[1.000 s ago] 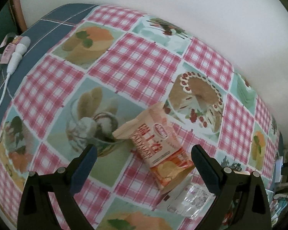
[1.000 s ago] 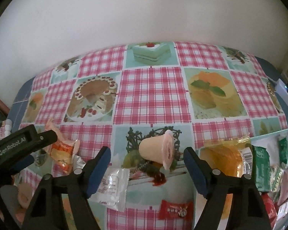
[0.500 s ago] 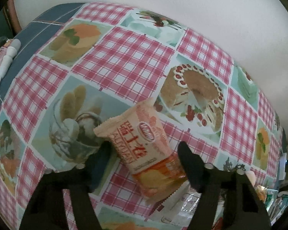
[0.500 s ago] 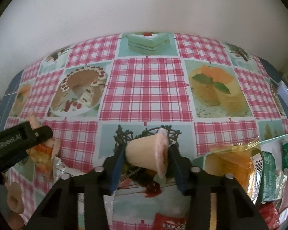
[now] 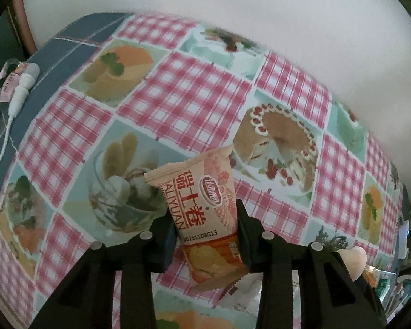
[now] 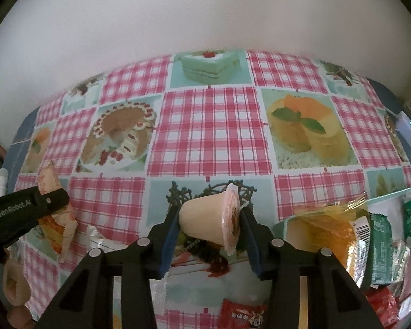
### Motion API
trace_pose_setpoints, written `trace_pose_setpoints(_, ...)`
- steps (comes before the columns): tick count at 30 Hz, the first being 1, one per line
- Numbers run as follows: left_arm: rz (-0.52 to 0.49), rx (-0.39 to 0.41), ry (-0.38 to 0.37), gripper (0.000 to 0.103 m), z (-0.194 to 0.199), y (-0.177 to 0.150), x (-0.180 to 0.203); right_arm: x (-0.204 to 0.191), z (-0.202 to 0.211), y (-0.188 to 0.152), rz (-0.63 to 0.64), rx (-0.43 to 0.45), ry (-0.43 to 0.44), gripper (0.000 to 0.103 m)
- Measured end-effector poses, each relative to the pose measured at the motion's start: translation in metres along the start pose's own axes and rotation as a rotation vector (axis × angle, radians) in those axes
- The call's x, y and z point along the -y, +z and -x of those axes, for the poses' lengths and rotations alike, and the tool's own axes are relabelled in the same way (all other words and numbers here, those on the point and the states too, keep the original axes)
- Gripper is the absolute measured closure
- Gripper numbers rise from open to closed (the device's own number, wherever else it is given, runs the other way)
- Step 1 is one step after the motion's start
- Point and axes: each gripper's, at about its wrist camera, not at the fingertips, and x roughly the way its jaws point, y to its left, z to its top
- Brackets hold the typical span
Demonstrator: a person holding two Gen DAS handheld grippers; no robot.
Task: Organize snacks
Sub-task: 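Carry the pudding cup and bread pack over the white tray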
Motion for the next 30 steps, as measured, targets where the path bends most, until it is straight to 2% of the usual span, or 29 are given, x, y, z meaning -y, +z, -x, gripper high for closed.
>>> trace_pose_setpoints(5,-0.015,0.037,-0.002,0.063,0.026,-0.003,0.005,-0.001,0.016,0.001,0.011,0.021,-0.002,0.056)
trace_pose_setpoints(11,-0.021,0.037,0.001,0.063,0.052,-0.006,0.004,0.002,0.037,0.0,0.005,0.02,-0.004,0.056)
trace_pose_setpoints(23,-0.059,0.053,-0.011,0.063,0.109,-0.037,0.015,0.019,0.094,-0.016,-0.044,0.019,0.006,0.056)
trace_pose_setpoints(30,-0.1,0.07,-0.012,0.063,0.133,-0.061,0.023,0.046,0.12,-0.033,-0.097,0.006,-0.009,0.056)
